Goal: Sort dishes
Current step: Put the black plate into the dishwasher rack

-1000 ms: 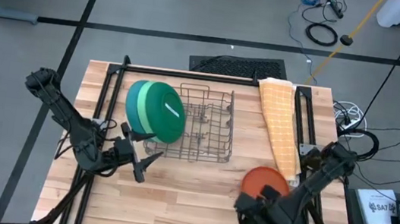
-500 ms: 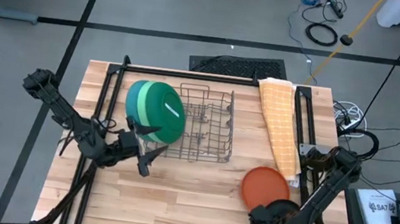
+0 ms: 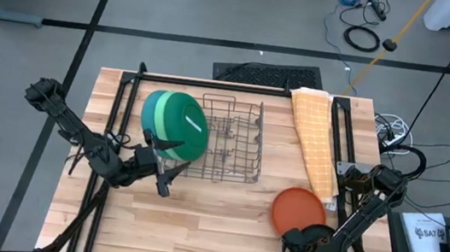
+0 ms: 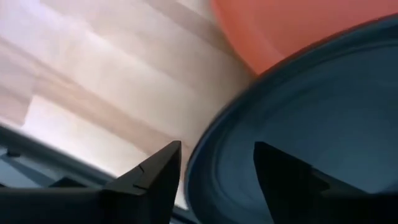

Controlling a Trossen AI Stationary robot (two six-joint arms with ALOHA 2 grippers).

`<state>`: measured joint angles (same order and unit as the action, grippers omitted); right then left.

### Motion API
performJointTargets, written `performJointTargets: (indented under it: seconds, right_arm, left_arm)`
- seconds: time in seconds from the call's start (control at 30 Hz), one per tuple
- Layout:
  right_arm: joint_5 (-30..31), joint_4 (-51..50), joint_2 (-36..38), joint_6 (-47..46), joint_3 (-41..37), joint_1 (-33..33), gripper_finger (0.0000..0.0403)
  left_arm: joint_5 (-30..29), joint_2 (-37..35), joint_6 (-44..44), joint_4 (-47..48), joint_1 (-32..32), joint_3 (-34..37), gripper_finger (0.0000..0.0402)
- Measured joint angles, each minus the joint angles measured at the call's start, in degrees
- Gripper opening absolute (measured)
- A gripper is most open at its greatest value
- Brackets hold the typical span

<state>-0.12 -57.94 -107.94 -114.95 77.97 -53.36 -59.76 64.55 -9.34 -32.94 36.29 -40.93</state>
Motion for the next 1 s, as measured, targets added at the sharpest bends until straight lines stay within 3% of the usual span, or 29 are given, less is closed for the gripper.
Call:
performJointTargets:
  seconds: [0.23,0.57,0.83,1.0]
  right_arm:
    - [0.1,-0.2,0.0,-2.0,-1.6,0.0,0.014]
    - [-0.2,0.5,0.0,-0.4,-1.6,0.0,0.001]
    - [-1.9,2.7,0.8,2.7,-0.4,0.0,0.0004]
    - [-2.9,-4.5,1.9,4.7,5.3,0.0,0.0002]
  left_arm:
    - [0.0,0.0,0.0,0.0,0.0,0.0,0.0299]
    - [0.0,0.0,0.0,0.0,0.0,0.0,0.0299]
    - [0.0,0.0,0.0,0.0,0.0,0.0,0.0299]
    - [-0.1,0.0,0.0,0.0,0.0,0.0,0.0299]
